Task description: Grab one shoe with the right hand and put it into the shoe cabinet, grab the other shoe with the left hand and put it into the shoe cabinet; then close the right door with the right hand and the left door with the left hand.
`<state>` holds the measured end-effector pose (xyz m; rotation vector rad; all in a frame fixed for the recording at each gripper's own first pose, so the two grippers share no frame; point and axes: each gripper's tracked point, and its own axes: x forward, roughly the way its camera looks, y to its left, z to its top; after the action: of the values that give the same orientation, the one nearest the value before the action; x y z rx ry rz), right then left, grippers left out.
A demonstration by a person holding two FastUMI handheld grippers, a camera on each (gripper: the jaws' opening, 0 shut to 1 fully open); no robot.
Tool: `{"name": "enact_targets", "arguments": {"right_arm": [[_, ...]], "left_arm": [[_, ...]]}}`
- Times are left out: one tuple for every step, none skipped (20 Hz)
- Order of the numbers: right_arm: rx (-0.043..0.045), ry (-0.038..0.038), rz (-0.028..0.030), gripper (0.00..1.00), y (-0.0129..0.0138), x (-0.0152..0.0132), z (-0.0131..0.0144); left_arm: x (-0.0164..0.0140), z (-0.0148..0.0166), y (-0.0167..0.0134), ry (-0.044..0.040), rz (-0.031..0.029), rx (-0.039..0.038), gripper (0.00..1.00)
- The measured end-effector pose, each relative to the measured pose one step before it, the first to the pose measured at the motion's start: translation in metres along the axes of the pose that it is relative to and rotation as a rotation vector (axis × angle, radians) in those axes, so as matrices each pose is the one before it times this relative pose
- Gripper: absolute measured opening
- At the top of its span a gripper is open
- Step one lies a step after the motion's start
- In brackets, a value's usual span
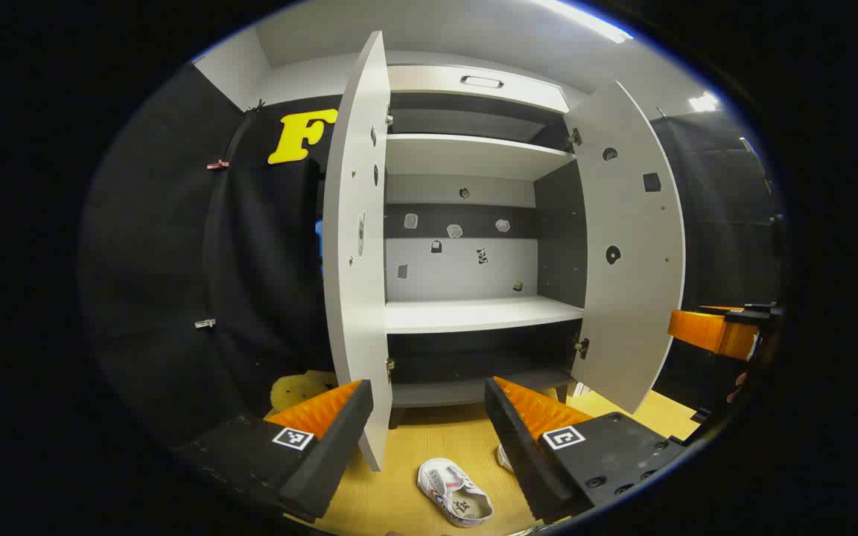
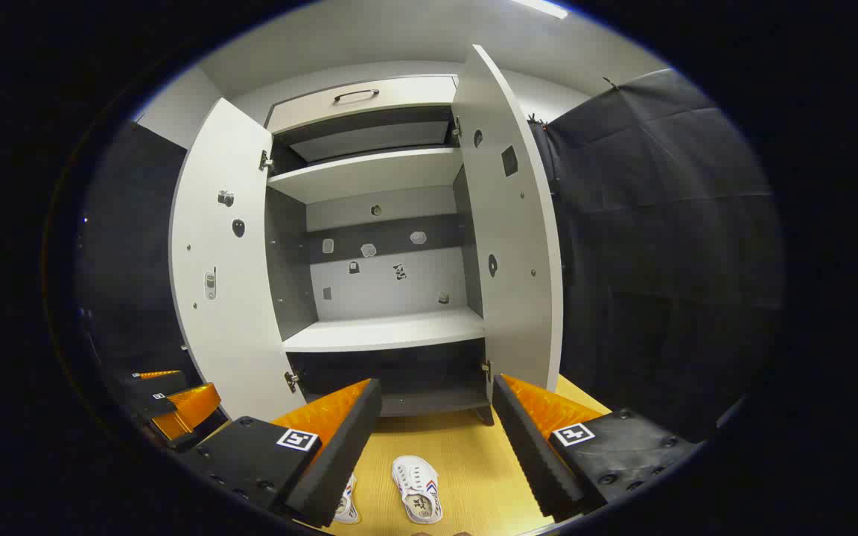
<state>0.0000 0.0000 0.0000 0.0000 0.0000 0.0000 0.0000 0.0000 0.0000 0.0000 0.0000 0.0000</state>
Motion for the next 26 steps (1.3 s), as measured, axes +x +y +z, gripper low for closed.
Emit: {"name": "enact_targets", "arguments": {"right_arm": [[-0.00260, 0.00333, -0.00059, 0.98, 0.00038, 0.00022, -0.00161], [-0.00222, 0.00619, -0.00089, 0.98, 0.00032, 0.00077, -0.00215], [-0.00094, 0.00720, -0.00057, 0.98, 0.00087, 0.00027, -0.00211], [0.00059, 0.00554, -0.00036, 0.98, 0.00057, 0.00016, -0.00142], [0.00029, 0.00478, -0.00056, 0.98, 0.00089, -0.00024, -0.00161], [-0.00013, 0.00455, 0.00044, 0.98, 0.00050, -0.00036, -0.00203], [-0.00152, 0.00676, 0.00104, 0.98, 0.00057, -0.00022, -0.00245], [-0.00386, 0.00742, 0.00143, 0.98, 0.00115, 0.00003, -0.00322], [-0.00600, 0.00846, 0.00006, 0.98, -0.00049, -0.00082, -0.00287], [-0.00389, 0.00785, 0.00334, 0.98, 0.00025, -0.00025, -0.00337], [-0.00239, 0.01029, 0.00565, 0.98, 0.00187, -0.00075, -0.00301], [-0.00214, 0.00811, 0.00446, 0.98, 0.00207, -0.00022, -0.00364], [-0.00253, 0.00699, 0.00428, 0.98, 0.00127, -0.00001, -0.00268], [-0.00422, 0.00767, 0.00469, 0.98, 0.00193, 0.00017, -0.00325], [-0.00590, 0.00694, 0.00391, 0.99, 0.00117, -0.00018, -0.00287], [-0.00593, 0.00713, 0.00442, 0.98, 0.00114, -0.00028, -0.00292], [-0.00521, 0.00609, 0.00419, 0.98, 0.00172, 0.00007, -0.00271], [-0.00223, 0.00543, 0.00530, 0.98, 0.00193, 0.00038, -0.00199], [-0.00002, 0.00366, 0.00747, 0.99, 0.00283, 0.00059, -0.00205], [-0.00107, 0.00557, 0.00523, 0.98, 0.00190, 0.00069, -0.00299], [-0.00158, 0.01060, 0.00539, 0.99, 0.00221, 0.00126, -0.00422], [-0.00200, 0.01767, 0.01000, 0.98, 0.00348, 0.00087, -0.00665], [-0.00201, 0.01951, 0.00992, 0.98, 0.00360, 0.00062, -0.00591], [-0.00211, 0.01584, 0.00973, 0.98, 0.00296, 0.00122, -0.00602], [-0.00345, 0.01619, 0.01266, 0.99, 0.00395, 0.00120, -0.00585], [-0.00534, 0.01493, 0.01270, 0.99, 0.00484, 0.00180, -0.00653]], "left_arm": [[0.00033, -0.00055, -0.00020, 0.00209, -0.00118, -0.00287, 0.95], [0.00005, -0.00003, -0.00110, -0.00067, -0.00408, -0.00298, 0.95], [0.00014, 0.00058, -0.00137, -0.00117, -0.00519, -0.00006, 0.95], [0.00025, -0.00001, 0.00012, -0.00098, -0.00420, 0.00420, 0.95], [-0.00056, -0.00008, 0.00044, -0.00154, -0.00176, 0.00591, 0.95], [-0.00001, -0.00088, 0.00084, -0.00038, 0.00066, 0.00509, 0.95], [0.00001, -0.00115, 0.00079, 0.00371, 0.00021, 0.00191, 0.95], [-0.00003, -0.00208, 0.00016, 0.00380, -0.00079, -0.00223, 0.95], [-0.00025, -0.00110, 0.00038, 0.00358, -0.00270, -0.00521, 0.95], [0.00024, -0.00188, 0.00052, 0.00519, -0.00239, -0.00424, 0.95], [-0.00002, -0.00104, 0.00079, 0.00422, 0.00029, -0.00091, 0.95], [0.00047, -0.00042, 0.00138, 0.00319, 0.00270, 0.00094, 0.95], [0.00058, 0.00010, 0.00090, -0.00032, 0.00191, 0.00015, 0.95], [0.00002, 0.00006, 0.00120, -0.00010, 0.00195, -0.00117, 0.95], [0.00016, -0.00009, 0.00037, 0.00075, 0.00027, -0.00209, 0.95], [0.00094, -0.00164, 0.00061, 0.00212, 0.00034, -0.00131, 0.95], [0.00051, -0.00052, 0.00077, 0.00306, 0.00037, -0.00003, 0.95], [0.00023, -0.00111, 0.00037, 0.00128, -0.00076, 0.00072, 0.95], [0.00039, -0.00047, 0.00029, 0.00108, -0.00034, 0.00149, 0.95], [0.00113, -0.00131, 0.00132, 0.00187, 0.00098, 0.00242, 0.95], [0.00011, -0.00087, 0.00069, 0.00368, 0.00241, 0.00163, 0.95], [0.00027, -0.00271, 0.00068, 0.00360, 0.00075, -0.00106, 0.95], [-0.00009, -0.00093, 0.00027, 0.00300, -0.00108, -0.00310, 0.95], [-0.00009, -0.00123, 0.00086, 0.00254, -0.00057, -0.00332, 0.95], [-0.00011, -0.00090, 0.00040, 0.00250, -0.00080, -0.00147, 0.95], [-0.00074, -0.00204, -0.00010, 0.00399, -0.00102, 0.00070, 0.95]]}}
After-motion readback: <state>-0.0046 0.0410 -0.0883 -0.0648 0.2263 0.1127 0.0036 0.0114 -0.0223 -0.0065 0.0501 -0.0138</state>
